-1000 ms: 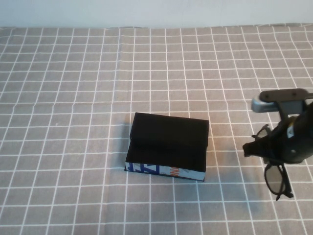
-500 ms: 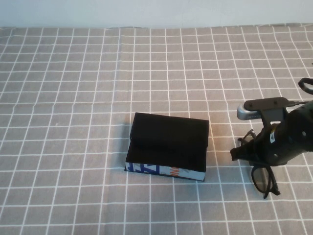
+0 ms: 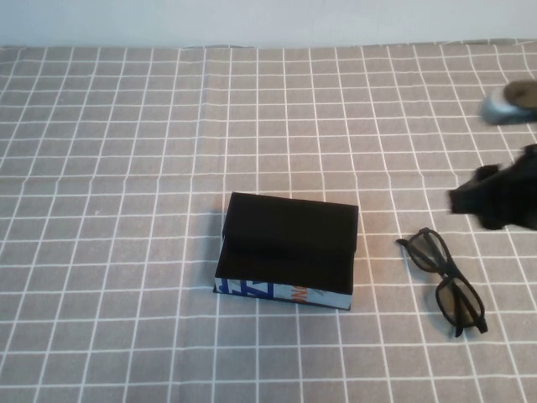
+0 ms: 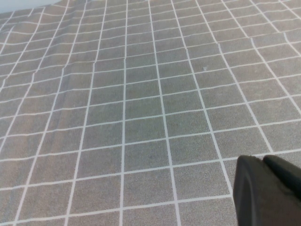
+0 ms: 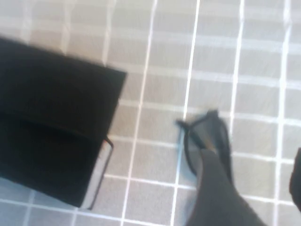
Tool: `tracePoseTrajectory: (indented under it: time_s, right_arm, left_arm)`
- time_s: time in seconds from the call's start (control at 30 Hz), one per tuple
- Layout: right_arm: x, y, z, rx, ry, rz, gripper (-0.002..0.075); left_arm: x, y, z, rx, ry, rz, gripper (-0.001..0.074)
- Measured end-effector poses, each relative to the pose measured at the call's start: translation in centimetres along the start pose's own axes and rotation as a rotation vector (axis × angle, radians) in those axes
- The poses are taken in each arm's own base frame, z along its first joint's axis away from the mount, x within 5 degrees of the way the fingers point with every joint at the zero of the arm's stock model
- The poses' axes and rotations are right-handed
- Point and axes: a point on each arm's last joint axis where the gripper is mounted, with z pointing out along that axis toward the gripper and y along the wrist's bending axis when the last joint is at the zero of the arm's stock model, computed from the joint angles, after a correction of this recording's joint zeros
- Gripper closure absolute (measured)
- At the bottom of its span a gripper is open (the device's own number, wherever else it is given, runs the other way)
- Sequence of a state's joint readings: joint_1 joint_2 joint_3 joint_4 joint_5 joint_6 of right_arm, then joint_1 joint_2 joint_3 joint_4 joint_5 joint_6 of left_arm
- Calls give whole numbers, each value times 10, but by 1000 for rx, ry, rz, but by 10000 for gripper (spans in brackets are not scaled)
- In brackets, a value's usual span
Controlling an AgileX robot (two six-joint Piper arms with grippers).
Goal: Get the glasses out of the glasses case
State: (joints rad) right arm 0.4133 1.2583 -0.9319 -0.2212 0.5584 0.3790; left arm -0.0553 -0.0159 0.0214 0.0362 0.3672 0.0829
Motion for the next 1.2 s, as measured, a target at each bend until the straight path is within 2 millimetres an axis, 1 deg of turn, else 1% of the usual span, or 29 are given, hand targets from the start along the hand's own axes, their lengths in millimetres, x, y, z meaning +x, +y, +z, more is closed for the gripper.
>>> tracePoseTrajectory:
  time_s: [0.03, 0.07, 0.13, 0.23, 0.37, 0.43, 0.5, 0.63, 0.73, 0.83, 0.97, 1.1, 1.2]
  right_arm:
    - [1, -2, -16, -6, -47, -8, 416]
    - [5, -4, -26, -10, -82, -15, 419]
    - [14, -10, -52, -25, -183, -34, 438]
    - [35, -17, -81, -49, -300, -49, 482]
    - [71, -29, -104, -54, -371, -54, 559]
    - [89, -36, -112, -45, -403, -67, 601]
    - [104, -41, -117, -38, -433, -77, 638]
    - [121, -48, -134, -39, -531, -87, 715]
    - [131, -52, -147, -38, -608, -118, 734]
    - [143, -57, -156, -25, -638, -136, 740]
    - [162, -64, -155, 2, -604, -132, 742]
    - [175, -66, -146, -5, -627, -136, 742]
    - [182, -64, -133, -51, -666, -130, 742]
  left_arm:
    - [0, 0, 0, 0, 0, 0, 739]
    - [0, 0, 0, 0, 0, 0, 739]
    - [0, 0, 0, 0, 0, 0, 739]
    - [0, 0, 0, 0, 0, 0, 739]
    - [0, 0, 0, 0, 0, 0, 739]
    - [0, 0, 0, 0, 0, 0, 739]
    - [0, 0, 0, 0, 0, 0, 739]
    - [0, 0, 0, 0, 0, 0, 740]
    - [0, 0, 0, 0, 0, 0, 740]
    - [0, 0, 0, 0, 0, 0, 739]
    - [0, 0, 0, 0, 0, 0, 739]
    - [0, 0, 0, 0, 0, 0, 739]
    - [0, 0, 0, 0, 0, 0, 739]
